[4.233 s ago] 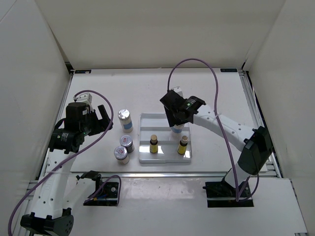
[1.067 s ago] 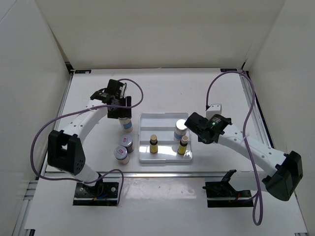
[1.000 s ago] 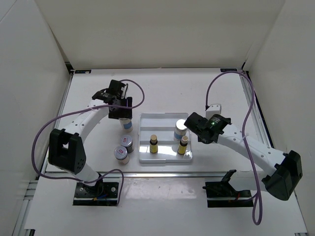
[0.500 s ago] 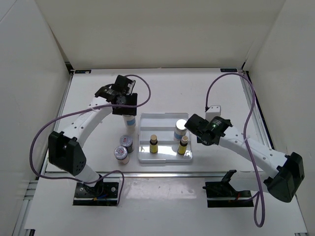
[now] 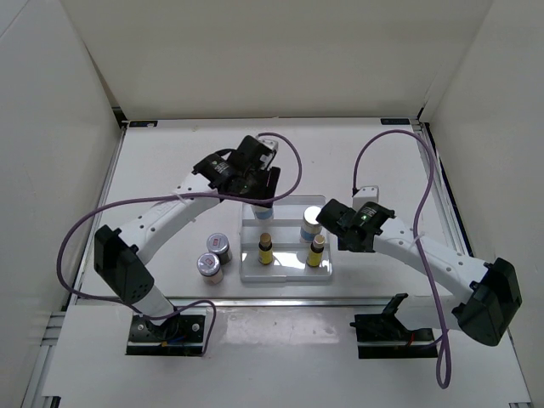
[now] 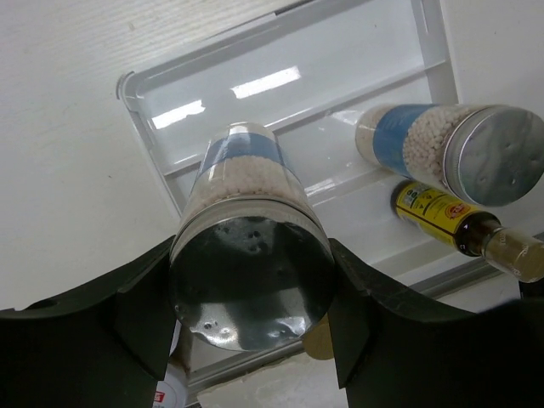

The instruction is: Organize the condiment bottles

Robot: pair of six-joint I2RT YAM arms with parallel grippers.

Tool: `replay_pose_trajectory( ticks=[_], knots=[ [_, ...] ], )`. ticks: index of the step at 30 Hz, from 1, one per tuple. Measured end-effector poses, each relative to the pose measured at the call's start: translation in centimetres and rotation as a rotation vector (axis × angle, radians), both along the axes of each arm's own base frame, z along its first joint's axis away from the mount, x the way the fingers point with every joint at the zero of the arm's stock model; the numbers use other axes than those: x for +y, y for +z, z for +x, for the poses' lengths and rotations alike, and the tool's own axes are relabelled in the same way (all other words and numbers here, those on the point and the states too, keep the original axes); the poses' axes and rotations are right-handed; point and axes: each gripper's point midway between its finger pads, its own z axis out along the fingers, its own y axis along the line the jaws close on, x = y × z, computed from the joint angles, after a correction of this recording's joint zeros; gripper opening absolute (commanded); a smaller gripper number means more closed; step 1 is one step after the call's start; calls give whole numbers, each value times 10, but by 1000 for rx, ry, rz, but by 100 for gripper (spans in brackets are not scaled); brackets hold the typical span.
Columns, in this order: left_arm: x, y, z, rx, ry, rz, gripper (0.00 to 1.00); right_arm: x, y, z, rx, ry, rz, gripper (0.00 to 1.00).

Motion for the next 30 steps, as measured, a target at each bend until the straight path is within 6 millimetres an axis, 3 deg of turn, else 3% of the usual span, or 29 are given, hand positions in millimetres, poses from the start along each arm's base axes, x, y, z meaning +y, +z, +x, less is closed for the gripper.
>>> replay_pose_trajectory(
  ticks=[7,16,20,23,25,30],
  knots=[
    [-9,-23,-19,55,-29,42,11,1,-5,0,21,-4,-17,100],
    [-7,-47,-23,103,-5,82,14,2,-7,0,15,-27,-12,100],
    [-11,-69,-20,142,2,116,28,2,-7,1,7,-36,-9,100],
    [-13,-73,-17,143,6,119,52,2,-7,1,4,-38,-9,100],
    [-15,-74,-15,140,9,112,100,1,-7,1,4,-38,-10,100],
    [-13,-67,-13,115,33,105,100,1,-6,0,-1,-38,-4,100]
  ],
)
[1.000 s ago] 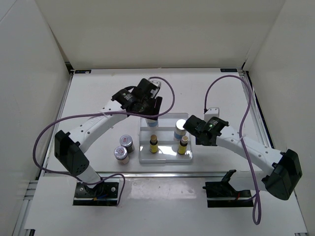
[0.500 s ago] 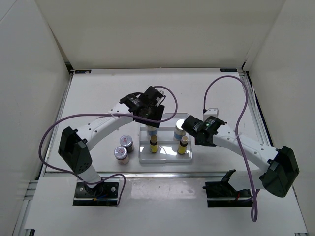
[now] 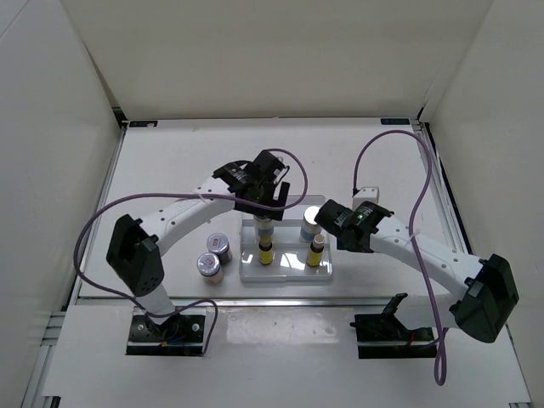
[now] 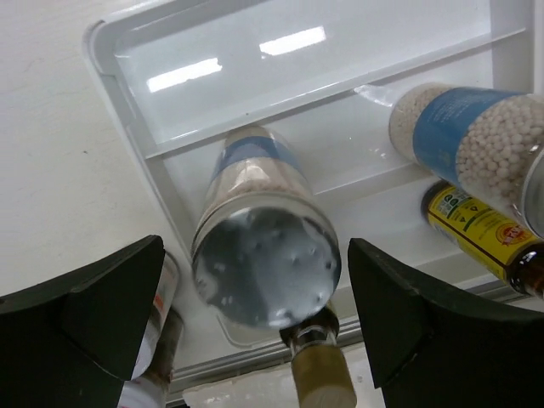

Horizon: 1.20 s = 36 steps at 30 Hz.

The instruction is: Organize the condiment bottles

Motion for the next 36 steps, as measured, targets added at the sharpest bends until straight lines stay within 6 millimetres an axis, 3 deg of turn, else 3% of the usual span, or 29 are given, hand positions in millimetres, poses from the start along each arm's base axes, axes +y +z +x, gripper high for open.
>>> replay_pose_trajectory(
  ticks=[5,9,10,13,15,21,23,36],
  knots=[
    [21,47,4,-108,48,-53,100,0,1,0,-5,0,4,100],
    [67,109,11,-254,141,-151,100,-1,1,0,-5,0,2,100],
    [88,126,9,-304,177,-176,100,-1,1,0,-5,0,2,100],
    [127,143,0,-371,228,-203,100,-1,1,0,-5,0,2,100],
    [140,130,-9,-345,233,-209,100,-1,1,0,-5,0,1,100],
    [154,18,-35,1,262,-121,100,-1,1,0,-6,0,2,100],
    [153,-3,-46,98,259,-99,100,-1,1,0,-6,0,2,100],
    [131,-30,-45,257,253,-167,100,-1,1,0,-6,0,2,100]
  ],
)
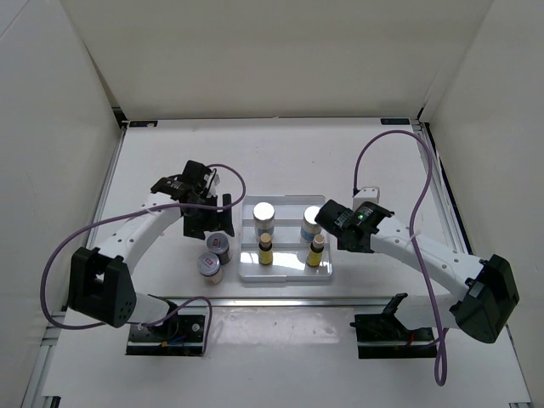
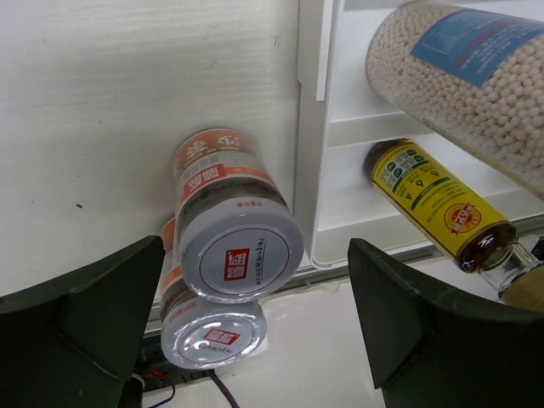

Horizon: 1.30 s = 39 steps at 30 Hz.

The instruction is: Organize the condiment bottles

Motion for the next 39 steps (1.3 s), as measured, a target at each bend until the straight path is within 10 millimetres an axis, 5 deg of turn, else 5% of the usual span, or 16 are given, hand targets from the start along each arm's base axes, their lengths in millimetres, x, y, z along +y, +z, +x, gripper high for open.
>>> replay_pose_trajectory(
  ticks=[9,20,24,27,30,34,39],
  knots=[
    [-8,-23,-5,88,-5,17,96,0,0,0,0,0,0,100],
    [-5,-28,-5,101,13,54,38,0,0,0,0,0,0,100],
    [6,-21,-3,92,29,119,32,0,0,0,-1,0,0,100],
    [11,0,7,51,41,157,19,0,0,0,-1,1,1,100],
    [9,42,29,-40,48,151,11,0,0,0,-1,1,1,100],
    [-5,113,67,-201,54,94,11,0,0,0,-2,1,1,100],
    [-23,166,106,-309,46,44,11,0,0,0,-3,0,3,100]
  ],
)
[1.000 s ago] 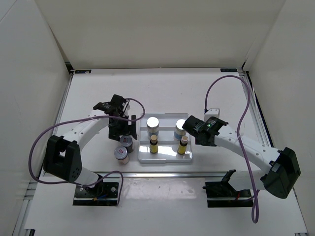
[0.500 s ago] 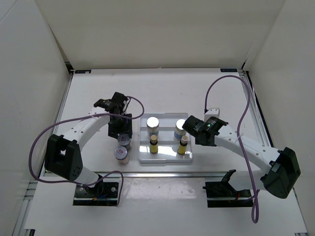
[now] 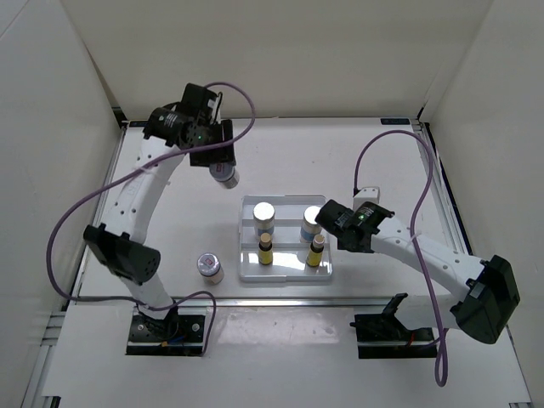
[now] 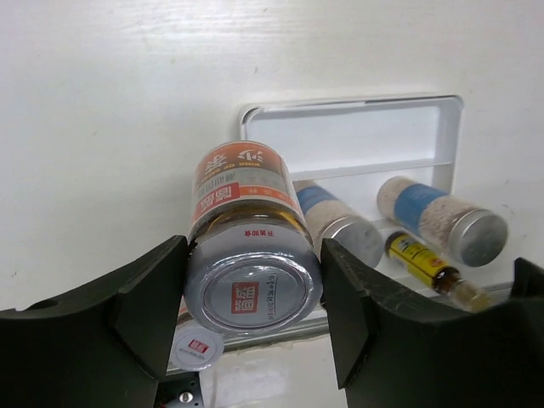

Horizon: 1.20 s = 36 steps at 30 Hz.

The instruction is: Organize the condiment bottles

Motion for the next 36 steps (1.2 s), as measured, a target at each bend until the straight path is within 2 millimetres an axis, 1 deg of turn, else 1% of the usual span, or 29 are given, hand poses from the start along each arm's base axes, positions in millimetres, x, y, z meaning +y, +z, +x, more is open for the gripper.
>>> replay_pose_trajectory(
  ticks=[2,4,6,8,11,13,16,20,23,29,34,36],
  knots=[
    [-12,6,16,-10,-17,-9,11,0,1,0,-4,0,4,100],
    [-31,7,32,-17,-50,-15,11,-1,3,0,-12,0,9,100],
    [-52,0,42,-10,-90,-21,11,-1,3,0,-16,-1,12,100],
    [-80,-10,50,3,-140,-23,11,-1,4,0,-18,-1,16,100],
    [-121,-26,54,20,-219,-40,11,-1,4,0,-20,-1,18,100],
    [-145,-36,54,31,-268,-54,11,-1,5,0,-22,-1,19,100],
    [-172,-50,47,54,-332,-65,11,-1,5,0,-22,-1,20,100],
    [-193,-71,34,97,-386,-50,11,-1,5,0,-22,-1,20,100],
    [-204,-83,27,117,-411,-34,11,-1,5,0,-22,-1,20,100],
    [-219,-107,18,145,-437,7,11,-1,5,0,-22,-2,20,100],
    [-228,-128,17,162,-455,38,11,-1,5,0,-22,-1,20,100],
    [-229,-134,17,168,-454,49,12,0,5,-1,-23,1,21,100]
  ],
)
